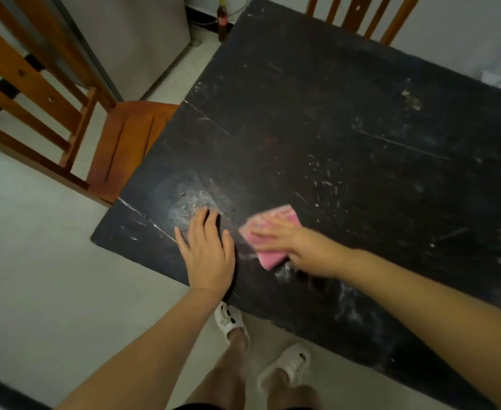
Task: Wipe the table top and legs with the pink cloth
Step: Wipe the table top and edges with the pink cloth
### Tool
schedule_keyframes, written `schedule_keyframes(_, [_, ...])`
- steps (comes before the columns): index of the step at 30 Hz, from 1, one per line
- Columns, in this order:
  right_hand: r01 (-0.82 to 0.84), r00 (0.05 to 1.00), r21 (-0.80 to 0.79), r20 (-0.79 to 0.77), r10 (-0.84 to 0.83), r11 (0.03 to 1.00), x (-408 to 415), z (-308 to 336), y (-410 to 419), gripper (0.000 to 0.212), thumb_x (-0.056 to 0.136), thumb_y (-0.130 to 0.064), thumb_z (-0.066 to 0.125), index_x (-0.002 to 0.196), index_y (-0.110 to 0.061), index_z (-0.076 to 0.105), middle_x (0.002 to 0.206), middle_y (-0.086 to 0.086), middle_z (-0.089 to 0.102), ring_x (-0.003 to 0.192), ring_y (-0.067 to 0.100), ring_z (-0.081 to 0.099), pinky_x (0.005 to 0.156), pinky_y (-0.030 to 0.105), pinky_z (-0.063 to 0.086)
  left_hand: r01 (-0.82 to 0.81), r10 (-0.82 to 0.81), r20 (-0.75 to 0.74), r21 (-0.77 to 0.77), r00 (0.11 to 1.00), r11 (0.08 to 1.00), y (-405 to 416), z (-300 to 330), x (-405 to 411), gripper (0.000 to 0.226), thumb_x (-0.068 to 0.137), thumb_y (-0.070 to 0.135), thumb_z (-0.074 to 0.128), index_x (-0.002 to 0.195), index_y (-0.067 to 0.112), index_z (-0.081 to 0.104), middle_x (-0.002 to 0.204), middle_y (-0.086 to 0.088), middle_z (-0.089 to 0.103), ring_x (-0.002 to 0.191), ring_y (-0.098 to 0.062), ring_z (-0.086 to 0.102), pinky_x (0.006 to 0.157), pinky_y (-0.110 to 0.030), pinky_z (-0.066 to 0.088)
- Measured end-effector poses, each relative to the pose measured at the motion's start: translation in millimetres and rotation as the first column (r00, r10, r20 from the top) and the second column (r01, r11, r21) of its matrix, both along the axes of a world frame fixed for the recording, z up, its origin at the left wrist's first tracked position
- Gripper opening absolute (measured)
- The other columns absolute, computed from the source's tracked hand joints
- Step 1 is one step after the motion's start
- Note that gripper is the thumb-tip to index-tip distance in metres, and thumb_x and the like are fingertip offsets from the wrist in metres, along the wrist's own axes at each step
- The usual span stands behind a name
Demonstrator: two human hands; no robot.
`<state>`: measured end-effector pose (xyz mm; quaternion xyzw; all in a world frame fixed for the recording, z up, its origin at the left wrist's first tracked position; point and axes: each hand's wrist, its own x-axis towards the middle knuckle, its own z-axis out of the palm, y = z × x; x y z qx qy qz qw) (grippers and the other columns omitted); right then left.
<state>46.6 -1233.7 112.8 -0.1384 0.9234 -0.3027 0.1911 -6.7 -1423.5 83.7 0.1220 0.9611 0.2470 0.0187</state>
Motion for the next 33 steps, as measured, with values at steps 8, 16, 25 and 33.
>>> schedule_keyframes(8, [0.334, 0.929, -0.155, 0.217, -0.298, 0.930, -14.1, 61.1, 32.3, 0.051, 0.082, 0.019, 0.036, 0.114, -0.008, 0.066, 0.120, -0.004, 0.060, 0.111, 0.001, 0.054, 0.093, 0.004, 0.039, 0.094, -0.096, -0.007, -0.105, 0.995, 0.990, 11.8, -0.6, 34.5, 0.055, 0.088, 0.036, 0.017, 0.125, 0.015, 0.052, 0.140, -0.008, 0.043, 0.134, -0.023, 0.035, 0.111, -0.050, 0.001])
schedule_keyframes(16, [0.367, 0.923, 0.007, -0.130, -0.363, 0.930, 41.1, -16.0, 21.8, 0.063, 0.071, 0.013, 0.036, 0.128, -0.005, 0.054, 0.146, 0.013, 0.038, 0.139, 0.025, 0.025, 0.115, 0.027, 0.004, 0.088, -0.095, -0.044, -0.153, 0.994, 0.984, 15.7, -10.5, 36.0, 0.042, 0.094, 0.029, 0.032, 0.130, 0.014, 0.045, 0.144, -0.009, 0.037, 0.136, -0.024, 0.027, 0.112, -0.050, -0.001])
schedule_keyframes(25, [0.654, 0.744, -0.193, -0.005, -0.668, 0.731, 49.0, 41.9, 59.9, 0.058, 0.078, 0.021, 0.033, 0.122, -0.005, 0.059, 0.129, 0.009, 0.057, 0.117, 0.013, 0.051, 0.099, 0.010, 0.038, 0.114, -0.122, -0.033, -0.191, 0.992, 0.975, 17.1, -7.3, 38.6, 0.042, 0.094, 0.026, 0.036, 0.134, 0.014, 0.040, 0.148, -0.009, 0.030, 0.139, -0.024, 0.020, 0.111, -0.054, -0.003])
schedule_keyframes(33, [0.577, 0.802, 0.045, -0.221, -0.555, 0.816, 86.6, -20.2, 32.9, 0.054, 0.076, 0.013, 0.037, 0.123, -0.003, 0.058, 0.137, 0.024, 0.046, 0.131, 0.037, 0.038, 0.112, 0.041, 0.020, 0.122, -0.127, -0.018, -0.178, 0.992, 0.976, 17.5, -7.3, 38.8, 0.041, 0.094, 0.024, 0.037, 0.133, 0.012, 0.041, 0.149, -0.010, 0.029, 0.140, -0.024, 0.018, 0.111, -0.055, -0.002])
